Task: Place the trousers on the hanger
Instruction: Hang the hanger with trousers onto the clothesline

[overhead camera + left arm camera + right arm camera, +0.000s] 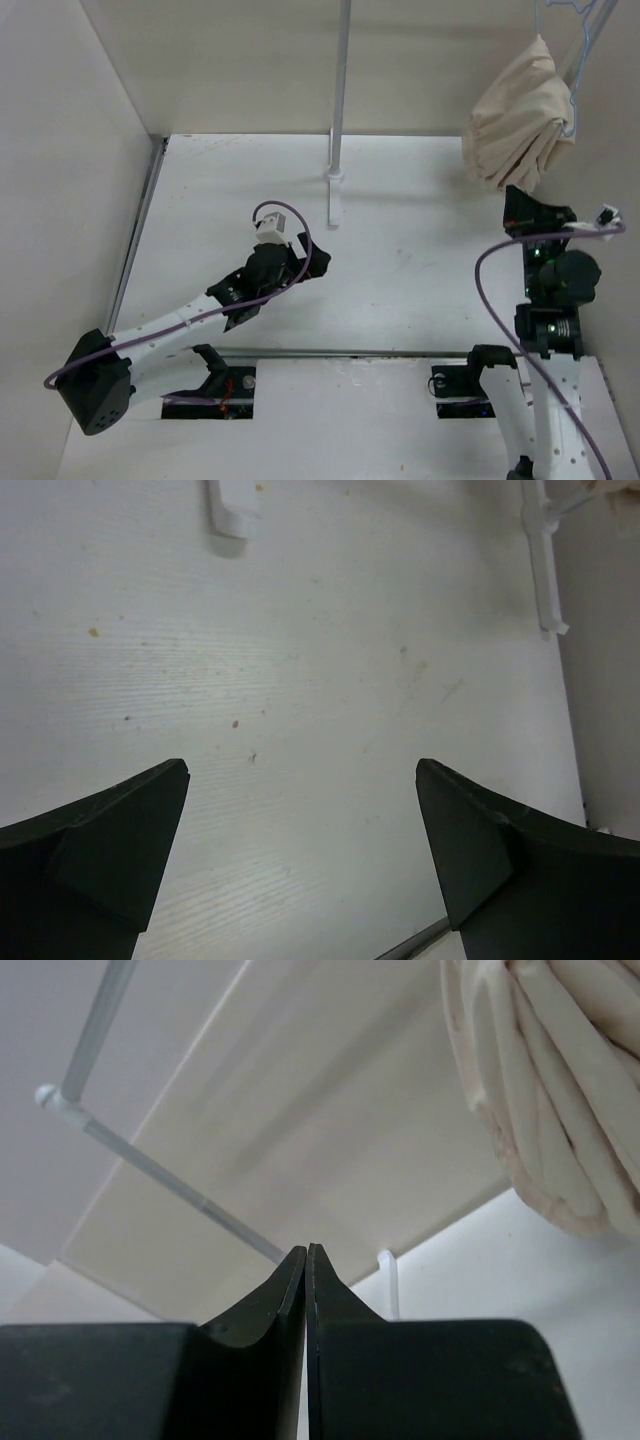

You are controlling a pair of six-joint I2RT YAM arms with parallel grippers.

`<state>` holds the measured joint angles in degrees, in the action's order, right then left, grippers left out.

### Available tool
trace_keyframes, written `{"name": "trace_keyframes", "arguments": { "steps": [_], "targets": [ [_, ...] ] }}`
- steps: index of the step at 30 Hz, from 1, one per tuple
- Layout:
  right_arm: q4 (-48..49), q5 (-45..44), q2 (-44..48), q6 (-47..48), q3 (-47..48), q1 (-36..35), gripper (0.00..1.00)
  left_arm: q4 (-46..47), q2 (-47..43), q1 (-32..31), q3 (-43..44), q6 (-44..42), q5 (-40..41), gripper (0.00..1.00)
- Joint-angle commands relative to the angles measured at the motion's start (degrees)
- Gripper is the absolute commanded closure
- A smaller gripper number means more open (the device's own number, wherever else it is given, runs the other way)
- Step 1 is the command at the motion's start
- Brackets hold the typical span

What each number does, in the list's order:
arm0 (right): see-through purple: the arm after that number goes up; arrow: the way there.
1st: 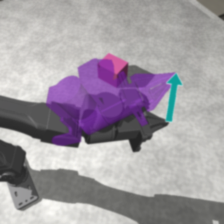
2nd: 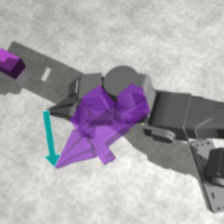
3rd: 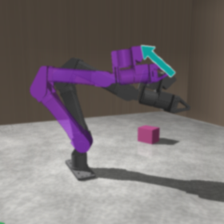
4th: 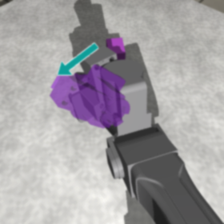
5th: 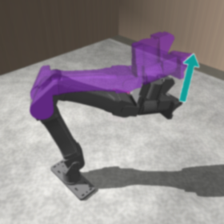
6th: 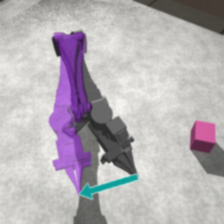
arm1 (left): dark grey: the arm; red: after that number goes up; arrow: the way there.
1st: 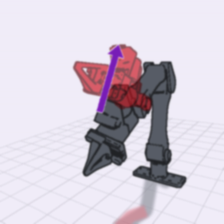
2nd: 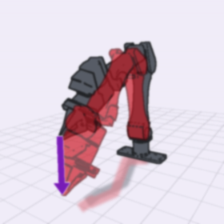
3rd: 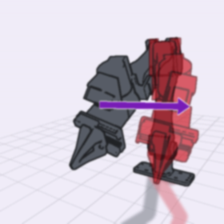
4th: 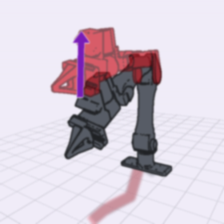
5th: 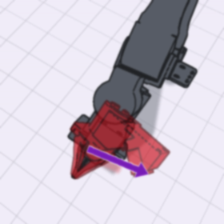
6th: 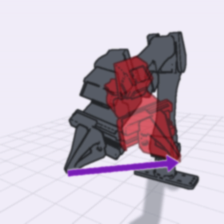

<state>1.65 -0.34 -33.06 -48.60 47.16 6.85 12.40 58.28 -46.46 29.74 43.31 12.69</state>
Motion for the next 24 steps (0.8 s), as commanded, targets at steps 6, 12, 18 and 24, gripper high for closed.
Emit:
{"name": "trace_keyframes", "arguments": {
  "steps": [6,12,18,24],
  "targets": [
    [-14.8,-18.7,25.5,5.0,-15.8,-11.0,0.86,-9.1,-1.9,0.6,3.0,-0.5,3.9,0.0],
    [-29.0,-22.8,34.3,-0.5,-22.8,-17.5,0.37,-12.6,-3.3,0.7,3.7,-0.7,6.0,0.0],
    [-28.7,-30.2,35.7,-2.0,-25.9,-26.4,0.23,-14.9,-5.1,0.6,3.4,-0.7,6.9,0.0],
    [-27.9,-34.1,35.3,2.1,-23.3,-27.7,0.0,-16.2,-5.5,1.2,4.5,-1.6,7.2,0.0]
  ]
}}
